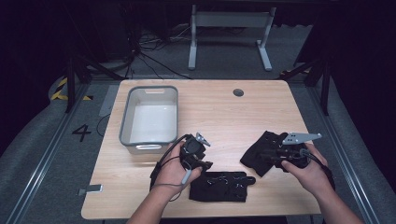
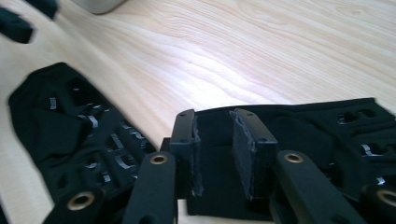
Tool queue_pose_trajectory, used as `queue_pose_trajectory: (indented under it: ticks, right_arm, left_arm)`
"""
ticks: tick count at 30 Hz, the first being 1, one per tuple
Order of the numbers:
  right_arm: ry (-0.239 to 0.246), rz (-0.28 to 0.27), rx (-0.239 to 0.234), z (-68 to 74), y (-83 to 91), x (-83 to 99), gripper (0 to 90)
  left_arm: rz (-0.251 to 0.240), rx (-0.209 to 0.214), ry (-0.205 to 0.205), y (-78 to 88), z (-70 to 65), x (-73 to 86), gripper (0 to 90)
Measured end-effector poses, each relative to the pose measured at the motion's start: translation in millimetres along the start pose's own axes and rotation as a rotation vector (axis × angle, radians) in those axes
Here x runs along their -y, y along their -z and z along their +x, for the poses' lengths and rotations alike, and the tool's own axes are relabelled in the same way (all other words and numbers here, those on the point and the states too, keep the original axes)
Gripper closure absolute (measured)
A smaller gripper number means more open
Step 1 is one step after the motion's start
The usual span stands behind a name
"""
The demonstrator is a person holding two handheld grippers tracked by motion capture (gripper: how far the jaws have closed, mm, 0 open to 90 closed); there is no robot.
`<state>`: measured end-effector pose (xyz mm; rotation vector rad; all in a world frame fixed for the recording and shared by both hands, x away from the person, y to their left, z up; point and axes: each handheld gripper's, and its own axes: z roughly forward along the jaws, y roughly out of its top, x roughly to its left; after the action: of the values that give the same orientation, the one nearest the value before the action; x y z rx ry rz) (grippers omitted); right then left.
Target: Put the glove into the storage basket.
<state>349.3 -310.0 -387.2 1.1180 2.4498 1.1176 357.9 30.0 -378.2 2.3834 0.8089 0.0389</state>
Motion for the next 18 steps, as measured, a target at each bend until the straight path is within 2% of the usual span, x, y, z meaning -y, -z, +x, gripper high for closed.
queue_pose_trajectory:
  ticks: [3,6,7,8,9,12,14,18]
  right_arm:
    - [0.001,0.029,0.035,-14.7,-6.6,-10.6,73.9]
    - [0.006,0.047,0.063,-21.9,-10.6,-17.3,74.8]
    - [0.017,0.07,0.082,-30.0,-15.2,-24.6,75.1]
    - [0.017,0.07,0.082,-30.0,-15.2,-24.6,75.1]
    - [0.012,0.096,0.095,-38.4,-20.5,-31.1,75.1]
    - [0.01,0.116,0.111,-46.9,-26.2,-35.9,75.2]
    - [0.001,0.139,0.129,-57.5,-33.7,-40.4,75.2]
    - [-0.026,0.161,0.13,-68.1,-42.7,-40.5,75.0]
  left_arm:
    - [0.005,-0.001,0.005,-0.1,1.1,1.9,56.0]
    - [0.011,-0.001,0.004,0.2,1.3,3.7,55.8]
    - [0.015,-0.005,0.002,0.9,1.5,5.8,55.7]
    - [0.015,-0.005,0.002,0.9,1.5,5.8,55.7]
    - [0.013,-0.008,0.007,1.9,1.9,7.7,55.7]
    - [0.013,-0.011,0.013,2.6,2.6,9.4,55.4]
    - [0.015,-0.017,0.018,3.5,4.1,11.8,55.2]
    - [0.019,-0.02,0.02,4.1,5.0,13.5,55.0]
